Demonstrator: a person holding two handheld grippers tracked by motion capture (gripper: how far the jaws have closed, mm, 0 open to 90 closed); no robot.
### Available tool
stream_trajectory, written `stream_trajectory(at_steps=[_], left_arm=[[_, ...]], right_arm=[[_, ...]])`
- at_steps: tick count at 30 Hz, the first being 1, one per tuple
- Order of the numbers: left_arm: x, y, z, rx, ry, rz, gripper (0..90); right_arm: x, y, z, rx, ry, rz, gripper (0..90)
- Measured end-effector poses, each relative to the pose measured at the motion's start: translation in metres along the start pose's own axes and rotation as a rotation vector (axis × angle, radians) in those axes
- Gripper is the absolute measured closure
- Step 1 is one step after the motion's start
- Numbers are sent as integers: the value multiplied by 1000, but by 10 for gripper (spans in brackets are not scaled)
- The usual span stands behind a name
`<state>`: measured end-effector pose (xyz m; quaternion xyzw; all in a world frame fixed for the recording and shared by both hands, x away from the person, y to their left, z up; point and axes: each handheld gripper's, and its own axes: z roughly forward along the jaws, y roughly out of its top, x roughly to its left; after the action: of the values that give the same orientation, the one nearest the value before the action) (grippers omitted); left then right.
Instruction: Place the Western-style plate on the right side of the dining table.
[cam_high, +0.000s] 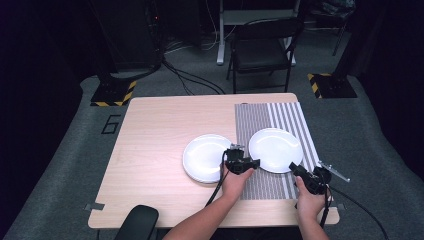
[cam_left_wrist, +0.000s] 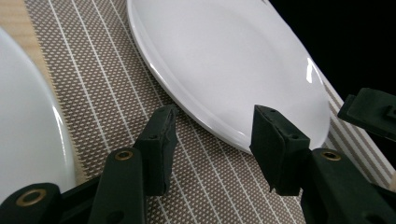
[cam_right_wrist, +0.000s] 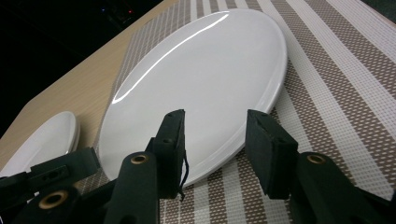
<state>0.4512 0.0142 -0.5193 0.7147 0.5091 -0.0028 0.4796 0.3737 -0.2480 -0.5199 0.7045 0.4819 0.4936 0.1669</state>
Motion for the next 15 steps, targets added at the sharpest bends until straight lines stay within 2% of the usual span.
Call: stream_trajectory(at_steps=[2,4,6,9,12,15], left_arm=[[-1,1,-4,-18,-15,4,502],[-2,4,-10,-26,-26,26,500],[-1,6,-16,-41,-39,25,499],[3,11,-25,-63,-40,31,493],[9,15,-33,-77,-31,37,485],[17,19,-42,-94,-10,31,475]], right_arm=[[4,-1,-3,-4,12,-14,570],[8,-2,-4,-6,21,-37,563],[12,-3,-4,-3,33,-56,554],[16,-5,-2,10,49,-79,549],[18,-5,-1,22,58,-72,549],[21,-4,0,16,71,-89,547]])
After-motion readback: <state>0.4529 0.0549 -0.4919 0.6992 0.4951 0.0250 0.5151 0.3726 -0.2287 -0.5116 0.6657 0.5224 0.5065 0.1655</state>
